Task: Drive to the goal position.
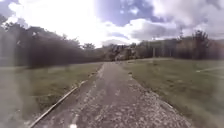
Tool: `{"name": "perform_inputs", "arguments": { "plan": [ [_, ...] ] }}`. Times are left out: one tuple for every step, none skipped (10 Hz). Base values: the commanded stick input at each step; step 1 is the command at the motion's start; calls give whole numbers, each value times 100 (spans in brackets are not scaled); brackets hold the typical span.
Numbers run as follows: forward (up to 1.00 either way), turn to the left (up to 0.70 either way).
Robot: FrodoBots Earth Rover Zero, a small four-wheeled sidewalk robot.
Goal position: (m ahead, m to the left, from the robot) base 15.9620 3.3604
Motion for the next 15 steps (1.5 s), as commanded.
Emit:
{"name": "perform_inputs", "arguments": {
  "plan": [
    [70, 1],
    [70, 1],
    [70, 1],
    [70, 1],
    [70, 1],
    [70, 1],
    [70, 1],
    [70, 1],
    [70, 1],
    [70, 1],
    [70, 1],
    [70, 1],
    [69, 1],
    [69, 1],
    [70, 1]
  ]
}}
